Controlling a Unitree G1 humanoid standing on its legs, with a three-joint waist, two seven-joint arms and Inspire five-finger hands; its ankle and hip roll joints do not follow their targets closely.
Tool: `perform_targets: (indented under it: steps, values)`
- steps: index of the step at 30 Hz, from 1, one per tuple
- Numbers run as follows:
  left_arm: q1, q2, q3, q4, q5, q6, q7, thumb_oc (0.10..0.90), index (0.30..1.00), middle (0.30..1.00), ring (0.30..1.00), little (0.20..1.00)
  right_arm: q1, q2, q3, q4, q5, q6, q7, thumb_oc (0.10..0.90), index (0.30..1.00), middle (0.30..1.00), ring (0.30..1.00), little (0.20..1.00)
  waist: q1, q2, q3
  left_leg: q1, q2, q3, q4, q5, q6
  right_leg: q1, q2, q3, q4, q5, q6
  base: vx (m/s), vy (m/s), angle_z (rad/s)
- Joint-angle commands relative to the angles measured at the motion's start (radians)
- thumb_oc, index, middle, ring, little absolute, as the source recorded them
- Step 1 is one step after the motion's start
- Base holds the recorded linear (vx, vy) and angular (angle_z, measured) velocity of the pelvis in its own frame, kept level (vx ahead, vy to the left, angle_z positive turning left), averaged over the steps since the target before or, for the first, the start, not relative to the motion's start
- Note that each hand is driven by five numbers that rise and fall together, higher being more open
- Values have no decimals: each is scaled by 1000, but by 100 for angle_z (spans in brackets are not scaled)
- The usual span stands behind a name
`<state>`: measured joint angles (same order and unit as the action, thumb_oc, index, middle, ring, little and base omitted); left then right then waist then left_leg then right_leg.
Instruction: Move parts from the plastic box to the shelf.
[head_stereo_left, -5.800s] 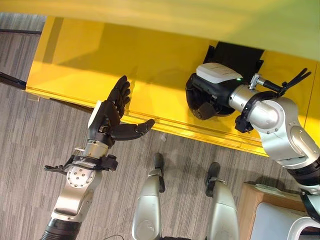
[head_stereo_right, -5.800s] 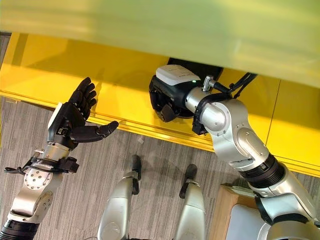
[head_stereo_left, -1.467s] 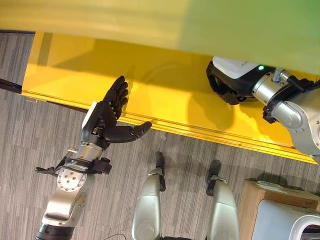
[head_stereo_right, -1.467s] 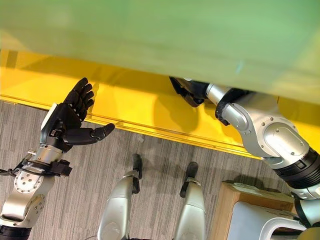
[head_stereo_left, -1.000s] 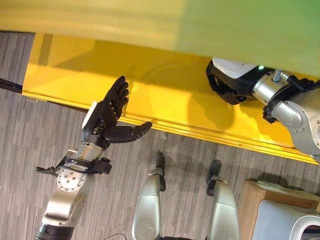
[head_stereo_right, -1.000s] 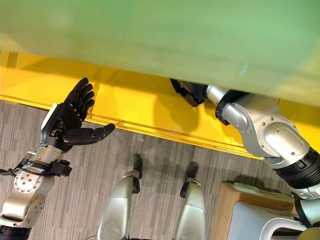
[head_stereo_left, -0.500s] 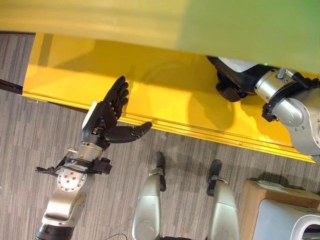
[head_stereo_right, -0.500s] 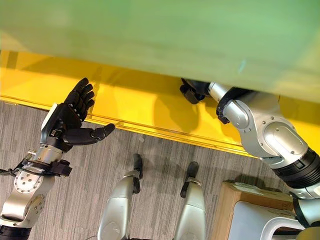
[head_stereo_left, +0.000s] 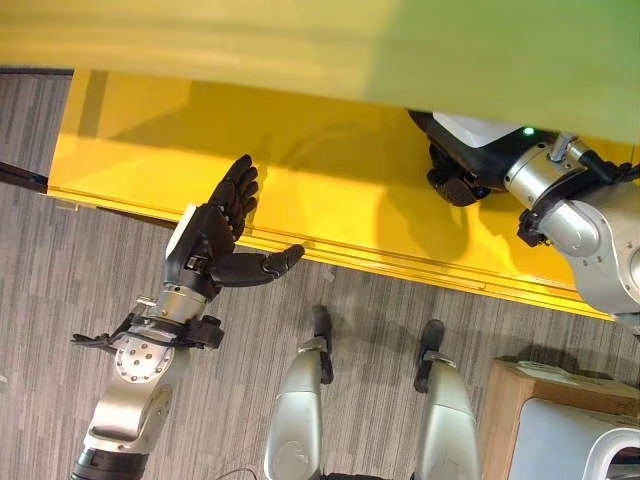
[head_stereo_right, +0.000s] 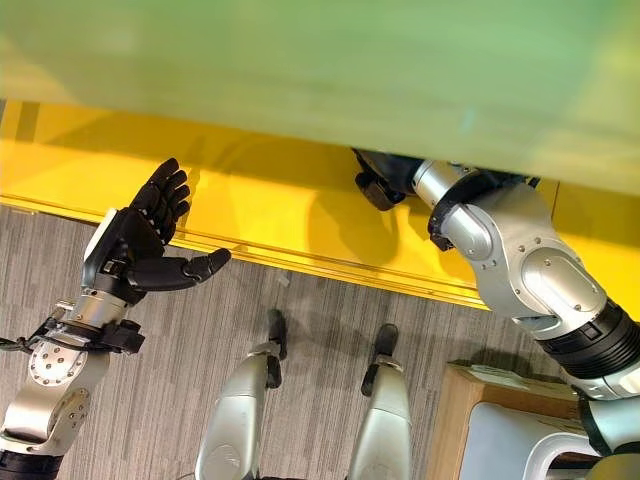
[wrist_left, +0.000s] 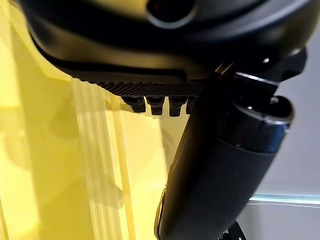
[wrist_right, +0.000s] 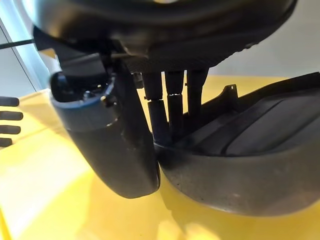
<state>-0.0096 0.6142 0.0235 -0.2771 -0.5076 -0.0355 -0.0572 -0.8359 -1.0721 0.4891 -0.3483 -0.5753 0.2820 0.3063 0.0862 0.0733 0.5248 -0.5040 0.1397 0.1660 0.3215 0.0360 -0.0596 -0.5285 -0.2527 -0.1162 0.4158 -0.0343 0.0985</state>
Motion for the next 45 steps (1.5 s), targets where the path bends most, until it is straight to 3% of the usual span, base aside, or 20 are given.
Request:
perform_targets:
  steps: [1,9,14,20,45]
  values:
    - [100,-3,-146,1,-31,106,-82,900,1000,1000,1000,1000,-127,-21,-144,-149,10,-34,-127,900,1000,1000,1000,1000,-33,10,-5,73,0,0,-3,-82,-3,48,41,-37,21,-80,-17,0,0,0]
    - [94,-17,-154,3,-25,100,-96,900,1000,1000,1000,1000,-119,44,-170,-180,245,-41,-233,900,1000,1000,1000,1000,-31,16,-5,107,1,4,-23,-78,-7,73,37,-41,20,-86,-19,1,3,-1]
    - [92,-36,-166,-4,-14,103,-100,900,1000,1000,1000,1000,-110,111,-219,-188,225,-37,-273,900,1000,1000,1000,1000,-31,23,-5,131,-1,5,-24,-85,-6,94,35,-40,16,-89,-20,0,0,0]
    - [91,-45,-184,5,-2,91,-96,900,1000,1000,1000,1000,-103,132,-235,-187,270,-57,-302,900,1000,1000,1000,1000,-34,26,-5,152,0,7,-36,-84,-8,109,35,-39,8,-88,-20,0,0,0]
    - [86,-54,-196,15,-2,84,-88,900,1000,1000,1000,1000,-78,129,-261,-183,277,-42,-315,900,1000,1000,1000,1000,-46,25,-5,180,11,14,-39,-87,-10,124,29,-33,11,-87,-14,0,0,0]
